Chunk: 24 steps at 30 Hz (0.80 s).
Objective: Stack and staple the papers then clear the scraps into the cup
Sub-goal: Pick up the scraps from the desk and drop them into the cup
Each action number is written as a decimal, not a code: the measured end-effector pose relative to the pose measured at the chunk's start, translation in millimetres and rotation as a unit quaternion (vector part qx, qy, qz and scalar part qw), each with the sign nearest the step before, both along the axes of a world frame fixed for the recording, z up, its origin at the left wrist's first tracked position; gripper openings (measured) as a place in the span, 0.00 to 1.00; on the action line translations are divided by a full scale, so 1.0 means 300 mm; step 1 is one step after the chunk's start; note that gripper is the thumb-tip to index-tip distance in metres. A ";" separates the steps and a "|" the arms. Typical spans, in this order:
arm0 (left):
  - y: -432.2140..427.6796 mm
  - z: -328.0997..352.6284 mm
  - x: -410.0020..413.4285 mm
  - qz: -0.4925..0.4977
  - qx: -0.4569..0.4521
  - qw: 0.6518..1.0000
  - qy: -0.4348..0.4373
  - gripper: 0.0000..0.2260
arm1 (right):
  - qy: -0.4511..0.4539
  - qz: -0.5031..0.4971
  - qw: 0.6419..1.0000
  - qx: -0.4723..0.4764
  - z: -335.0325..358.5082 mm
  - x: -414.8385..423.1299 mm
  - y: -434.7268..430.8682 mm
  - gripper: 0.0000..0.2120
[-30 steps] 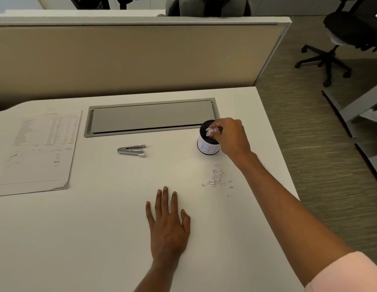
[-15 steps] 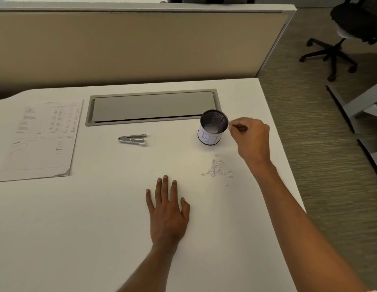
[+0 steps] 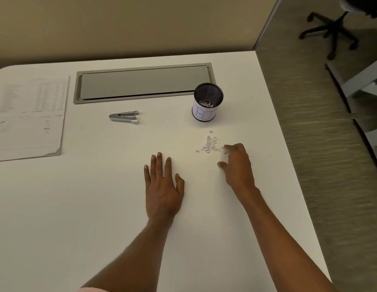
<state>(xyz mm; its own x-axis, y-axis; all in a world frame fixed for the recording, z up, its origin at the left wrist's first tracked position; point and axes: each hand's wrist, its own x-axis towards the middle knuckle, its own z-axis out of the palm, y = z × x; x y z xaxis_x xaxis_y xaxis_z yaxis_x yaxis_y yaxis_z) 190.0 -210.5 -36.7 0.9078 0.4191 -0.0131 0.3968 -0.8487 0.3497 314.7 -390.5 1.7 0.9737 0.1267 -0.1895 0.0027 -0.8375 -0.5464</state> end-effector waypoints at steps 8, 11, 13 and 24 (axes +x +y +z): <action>-0.001 -0.001 -0.001 0.004 0.011 1.000 -0.001 0.27 | -0.066 0.011 0.992 0.103 0.012 0.100 0.087 0.19; -0.001 0.001 0.004 0.004 0.012 1.000 0.004 0.27 | -0.087 0.050 0.994 0.037 0.007 0.138 0.075 0.22; -0.002 0.001 0.004 0.006 0.012 1.000 0.008 0.27 | -0.066 0.100 0.993 0.001 -0.001 0.155 0.072 0.27; 0.004 -0.007 0.003 0.005 0.019 1.000 0.015 0.27 | -0.153 0.148 0.977 -0.017 -0.032 0.075 0.067 0.07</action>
